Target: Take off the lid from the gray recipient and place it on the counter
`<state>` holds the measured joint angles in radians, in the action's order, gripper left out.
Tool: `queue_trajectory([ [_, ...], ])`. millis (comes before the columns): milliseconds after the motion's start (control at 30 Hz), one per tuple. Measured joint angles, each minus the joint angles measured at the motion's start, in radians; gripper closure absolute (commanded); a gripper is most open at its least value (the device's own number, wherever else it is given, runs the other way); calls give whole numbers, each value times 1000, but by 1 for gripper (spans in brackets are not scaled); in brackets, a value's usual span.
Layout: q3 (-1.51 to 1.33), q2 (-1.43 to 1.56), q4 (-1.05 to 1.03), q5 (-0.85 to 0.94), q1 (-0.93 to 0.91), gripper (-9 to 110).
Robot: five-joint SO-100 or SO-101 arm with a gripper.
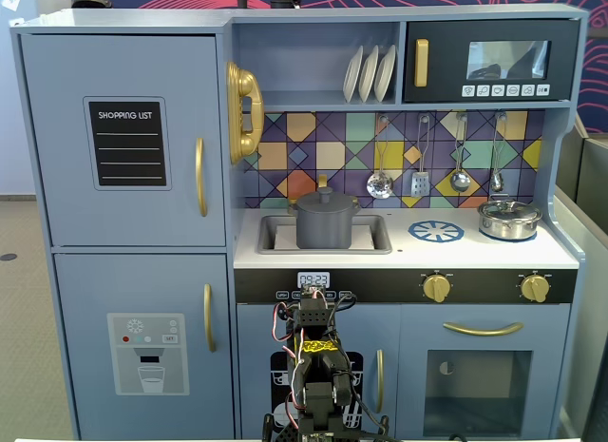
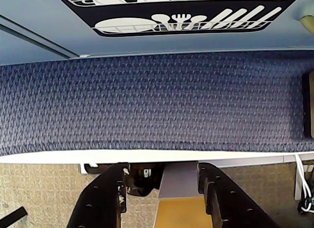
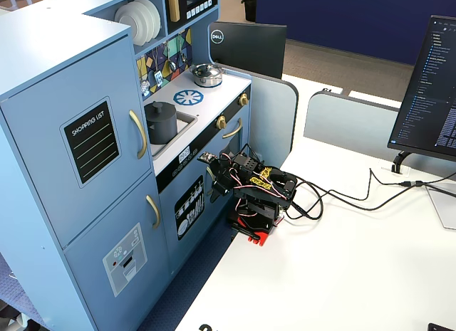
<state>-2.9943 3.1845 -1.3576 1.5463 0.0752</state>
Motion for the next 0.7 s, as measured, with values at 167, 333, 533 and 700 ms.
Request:
queue_trajectory([
  [167, 0, 0, 0, 8, -52, 101],
  [333, 0, 0, 0, 9, -41, 101],
  [533, 0, 0, 0, 9, -51, 101],
  [700, 75, -20, 67, -46, -58, 101],
])
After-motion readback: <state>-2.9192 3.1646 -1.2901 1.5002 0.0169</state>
